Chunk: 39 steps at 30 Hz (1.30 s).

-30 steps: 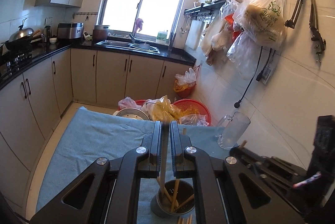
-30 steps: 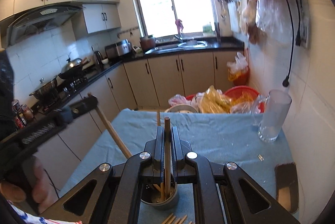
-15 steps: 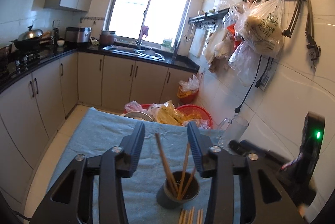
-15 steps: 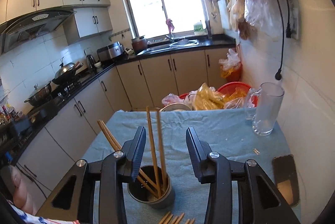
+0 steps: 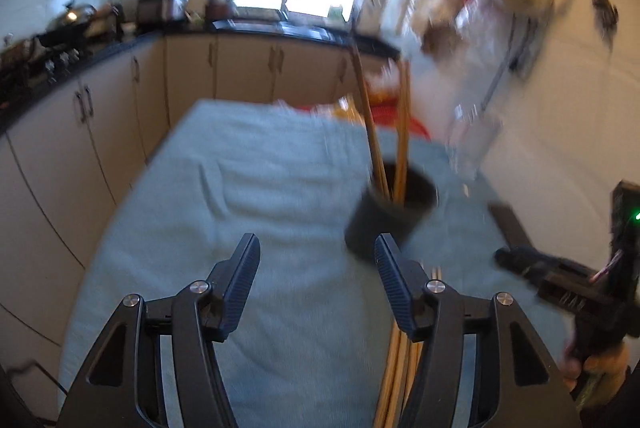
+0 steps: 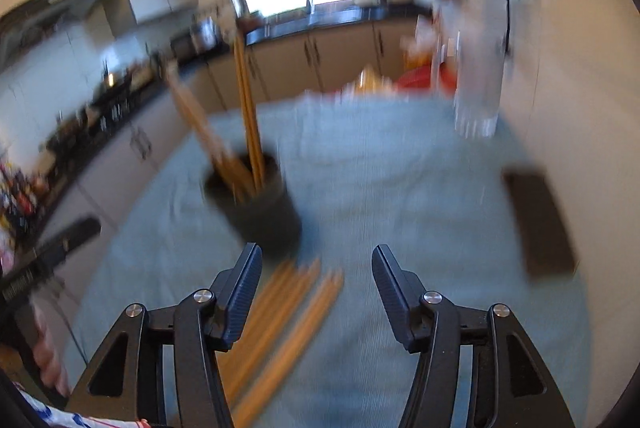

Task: Organize utensils
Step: 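Move both open grippers back down to the loose chopsticks, then close the left gripper on a chopstick while the right grasps another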

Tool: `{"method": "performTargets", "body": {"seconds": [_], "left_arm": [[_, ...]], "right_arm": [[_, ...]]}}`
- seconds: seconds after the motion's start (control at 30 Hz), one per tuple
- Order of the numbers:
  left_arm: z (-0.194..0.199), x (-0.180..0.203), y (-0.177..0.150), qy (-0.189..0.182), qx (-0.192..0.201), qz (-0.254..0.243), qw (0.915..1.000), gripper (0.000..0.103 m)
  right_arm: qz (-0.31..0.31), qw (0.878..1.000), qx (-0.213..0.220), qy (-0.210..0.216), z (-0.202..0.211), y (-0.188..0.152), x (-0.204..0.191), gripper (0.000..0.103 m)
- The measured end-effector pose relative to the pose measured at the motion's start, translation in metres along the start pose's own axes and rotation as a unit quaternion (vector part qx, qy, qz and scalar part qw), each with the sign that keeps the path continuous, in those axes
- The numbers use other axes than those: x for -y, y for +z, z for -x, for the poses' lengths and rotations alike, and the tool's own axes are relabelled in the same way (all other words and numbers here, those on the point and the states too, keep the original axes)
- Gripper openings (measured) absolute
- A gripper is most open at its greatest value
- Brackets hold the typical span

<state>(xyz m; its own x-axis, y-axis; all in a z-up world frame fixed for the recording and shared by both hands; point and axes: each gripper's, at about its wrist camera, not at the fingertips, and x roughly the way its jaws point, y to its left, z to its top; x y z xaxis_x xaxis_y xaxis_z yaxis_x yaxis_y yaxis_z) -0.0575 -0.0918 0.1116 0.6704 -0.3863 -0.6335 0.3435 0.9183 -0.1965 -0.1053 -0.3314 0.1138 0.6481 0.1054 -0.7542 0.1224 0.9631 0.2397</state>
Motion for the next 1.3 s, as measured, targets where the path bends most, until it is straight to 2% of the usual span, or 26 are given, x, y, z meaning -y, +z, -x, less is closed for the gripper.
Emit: {"method": "performTargets", "body": {"seconds": [0.07,0.17,0.27,0.37,0.43,0.6,0.63,0.73,0.8,0.93,1.03,1.17,1.23,1.3], "left_arm": [[-0.013,0.01,-0.015,-0.013,-0.027,-0.021,0.9993,0.059],[-0.034,0.028,-0.032,-0.041,-0.068,-0.059,0.9951,0.059],[-0.057,0.044,-0.048,-0.06,-0.11,-0.09,0.9881,0.057],[-0.075,0.056,-0.061,-0.068,-0.138,-0.108,0.9821,0.045],[-0.087,0.062,-0.068,-0.07,-0.158,-0.119,0.9777,0.03],[-0.09,0.056,-0.067,-0.081,-0.162,-0.105,0.9778,0.025],[-0.089,0.05,-0.067,-0.075,-0.163,-0.104,0.9782,0.025],[-0.08,0.029,-0.063,-0.049,-0.166,-0.099,0.9799,0.026],[-0.073,0.009,-0.059,-0.043,-0.165,-0.079,0.9821,0.026],[-0.065,-0.014,-0.05,-0.04,-0.159,-0.059,0.9848,0.027],[-0.066,-0.012,-0.047,-0.038,-0.159,-0.057,0.9849,0.027],[-0.071,0.011,-0.053,-0.069,-0.165,-0.084,0.9803,0.027],[-0.077,0.023,-0.059,-0.057,-0.177,-0.113,0.9761,0.023],[-0.08,0.023,-0.059,-0.044,-0.172,-0.109,0.9781,0.019]], "right_arm": [[0.007,0.999,-0.037,0.003,-0.018,-0.026,0.0,0.045],[0.017,0.998,-0.067,0.007,-0.035,-0.051,-0.003,0.041],[0.031,0.996,-0.078,-0.001,-0.046,-0.061,-0.005,0.038],[0.039,0.996,-0.075,-0.002,-0.05,-0.063,-0.009,0.038],[0.042,0.996,-0.074,-0.003,-0.052,-0.063,-0.011,0.038],[0.048,0.996,-0.073,-0.016,-0.05,-0.066,-0.011,0.038],[0.051,0.995,-0.077,-0.026,-0.046,-0.07,-0.007,0.035],[0.047,0.994,-0.079,-0.056,-0.03,-0.078,0.016,0.037],[0.029,0.992,-0.079,-0.094,-0.016,-0.083,0.04,0.042],[-0.025,0.993,-0.07,-0.093,0.003,-0.086,0.073,0.046],[-0.043,0.993,-0.077,-0.082,0.005,-0.089,0.081,0.046],[-0.041,0.993,-0.073,-0.083,0.003,-0.09,0.075,0.046],[-0.038,0.993,-0.071,-0.083,0.0,-0.09,0.072,0.046],[-0.029,0.993,-0.069,-0.088,0.0,-0.091,0.067,0.046]]}}
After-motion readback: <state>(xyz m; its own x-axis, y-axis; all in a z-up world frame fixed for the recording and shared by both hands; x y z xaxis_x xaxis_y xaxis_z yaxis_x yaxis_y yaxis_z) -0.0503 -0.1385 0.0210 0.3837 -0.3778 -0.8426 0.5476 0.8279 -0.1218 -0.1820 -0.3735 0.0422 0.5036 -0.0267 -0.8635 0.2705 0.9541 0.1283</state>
